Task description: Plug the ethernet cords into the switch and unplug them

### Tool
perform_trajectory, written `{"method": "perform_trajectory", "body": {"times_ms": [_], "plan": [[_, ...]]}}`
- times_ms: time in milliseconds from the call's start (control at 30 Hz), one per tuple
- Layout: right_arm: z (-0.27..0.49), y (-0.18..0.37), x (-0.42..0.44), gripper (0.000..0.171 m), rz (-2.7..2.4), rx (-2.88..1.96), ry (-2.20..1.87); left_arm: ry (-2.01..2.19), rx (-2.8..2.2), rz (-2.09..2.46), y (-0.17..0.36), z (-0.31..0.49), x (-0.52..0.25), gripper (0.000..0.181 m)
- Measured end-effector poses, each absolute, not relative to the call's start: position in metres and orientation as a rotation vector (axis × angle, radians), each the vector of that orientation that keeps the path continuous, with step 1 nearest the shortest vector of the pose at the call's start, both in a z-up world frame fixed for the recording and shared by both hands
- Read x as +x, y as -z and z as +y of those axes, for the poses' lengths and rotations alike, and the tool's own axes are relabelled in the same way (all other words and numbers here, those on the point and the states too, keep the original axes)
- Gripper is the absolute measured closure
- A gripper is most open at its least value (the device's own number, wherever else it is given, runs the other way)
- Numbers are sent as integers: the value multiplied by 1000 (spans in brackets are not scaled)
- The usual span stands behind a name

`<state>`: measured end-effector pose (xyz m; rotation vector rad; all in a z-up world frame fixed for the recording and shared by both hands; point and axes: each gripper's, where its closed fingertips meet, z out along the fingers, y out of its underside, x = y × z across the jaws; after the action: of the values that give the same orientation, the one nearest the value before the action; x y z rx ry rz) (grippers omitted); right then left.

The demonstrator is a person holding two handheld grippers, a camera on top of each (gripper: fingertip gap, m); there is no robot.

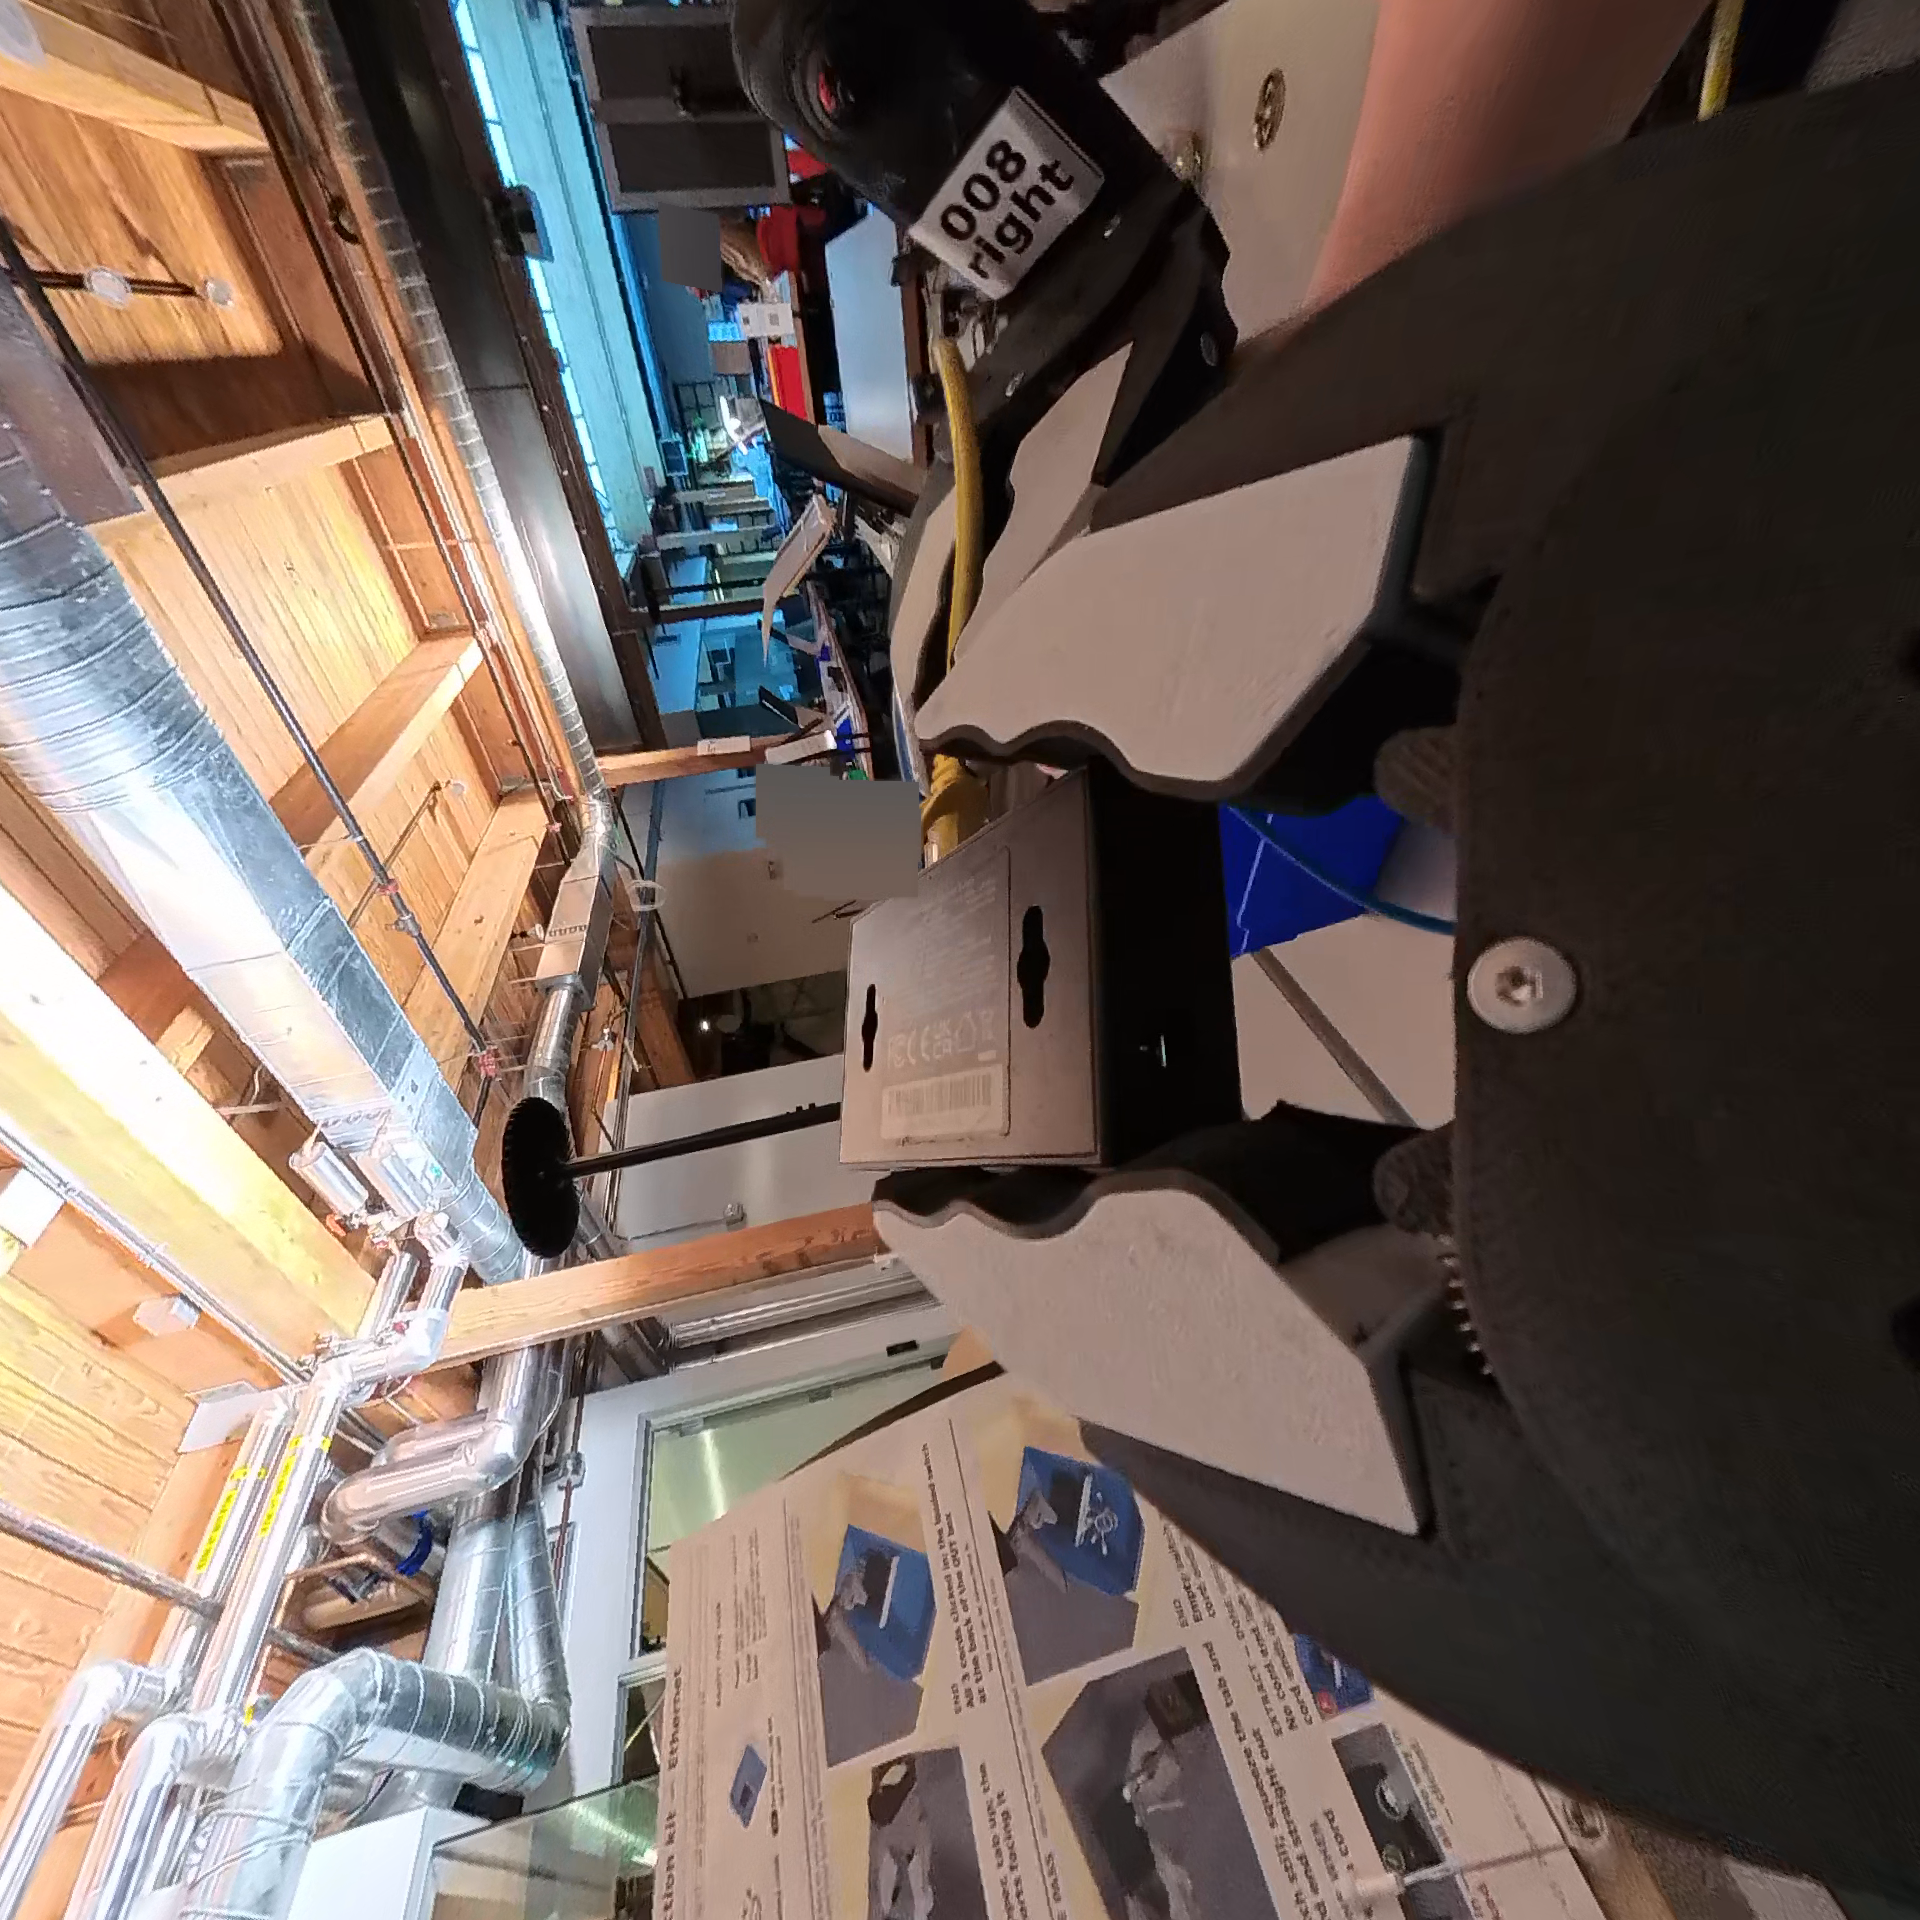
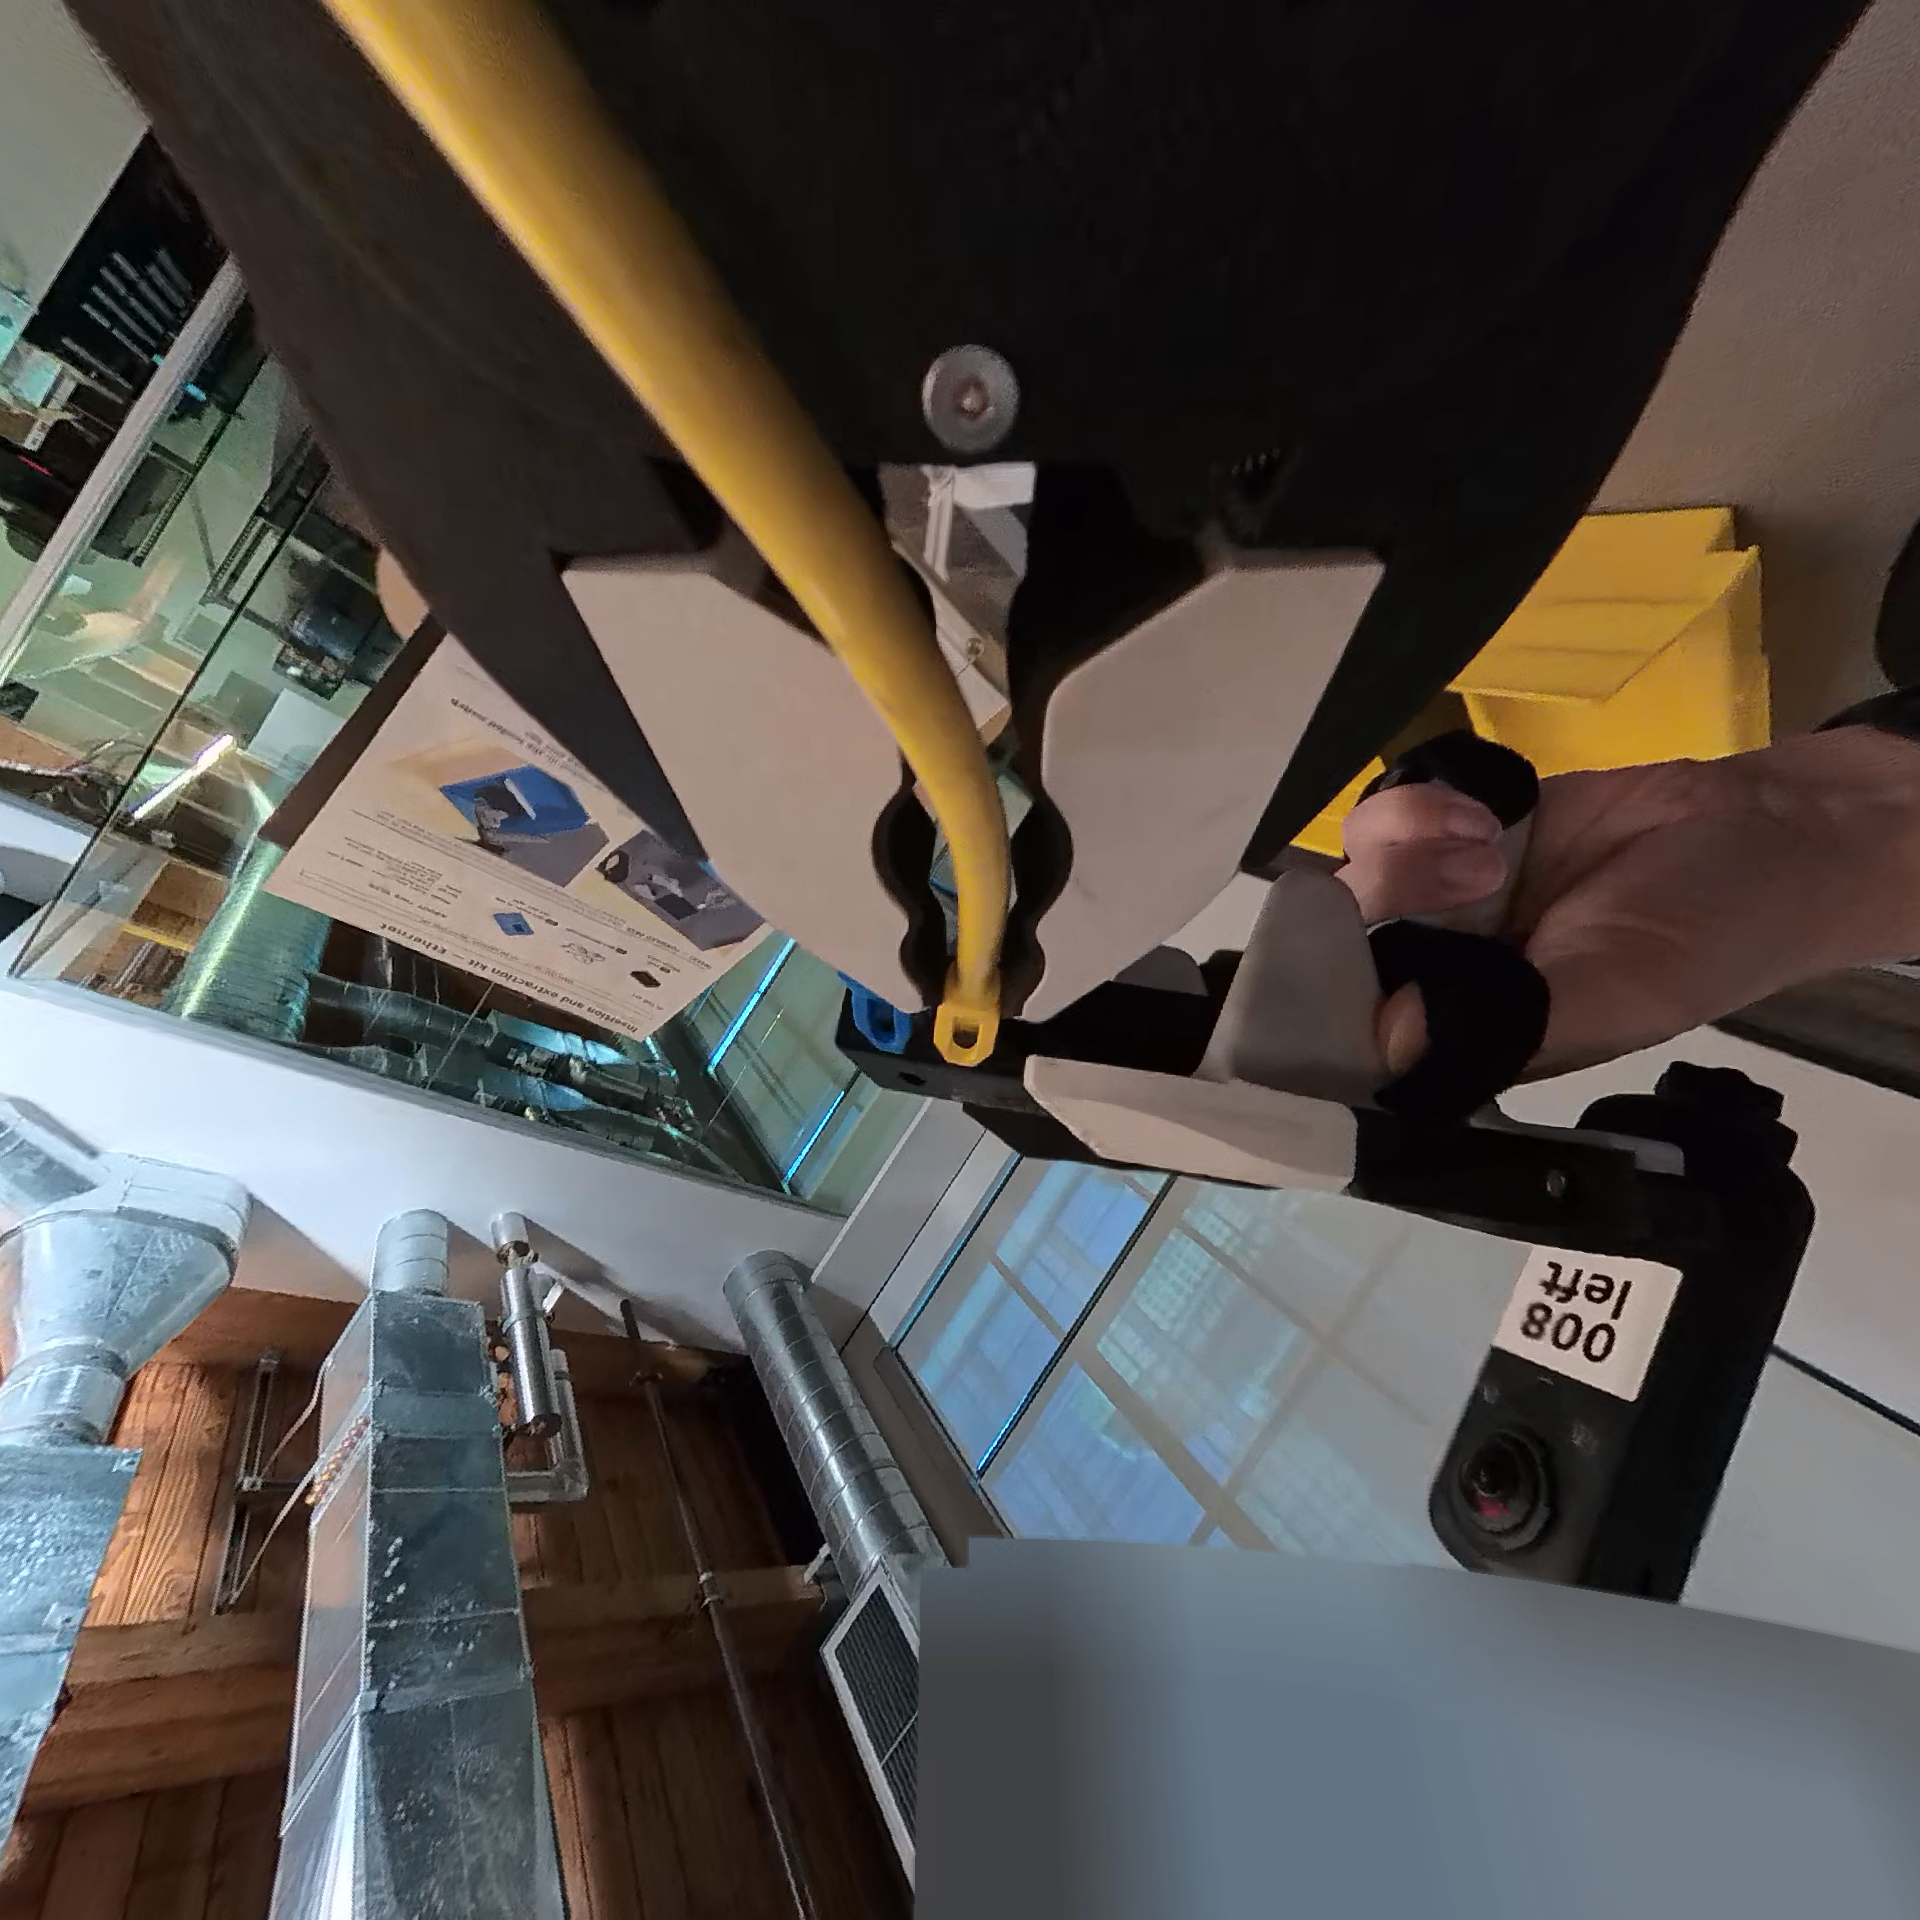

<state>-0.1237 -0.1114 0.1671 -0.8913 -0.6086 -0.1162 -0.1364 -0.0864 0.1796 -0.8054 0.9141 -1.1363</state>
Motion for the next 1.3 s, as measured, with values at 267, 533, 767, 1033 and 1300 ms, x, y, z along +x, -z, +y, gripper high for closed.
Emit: {"method": "perform_trajectory", "body": {"times_ms": [267, 533, 767, 1033, 1300], "plan": [[-131, -177, -131, 161, -662, -762, 327, 1052, -723, 1010, -185, -102, -140, 106], [-136, -178, -134, 161, -675, -709, 468, 997, -782, 1065, -177, -97, -138, 105], [-128, -168, -139, 160, -743, -704, 574, 855, -896, 1210, -157, -83, -137, 107], [-121, -154, -145, 161, -866, -660, 767, 977, -1128, 1328, -125, -70, -130, 100], [-115, -147, -146, 160, -874, -685, 669, 964, -1005, 1284, -125, -68, -121, 109]]}}
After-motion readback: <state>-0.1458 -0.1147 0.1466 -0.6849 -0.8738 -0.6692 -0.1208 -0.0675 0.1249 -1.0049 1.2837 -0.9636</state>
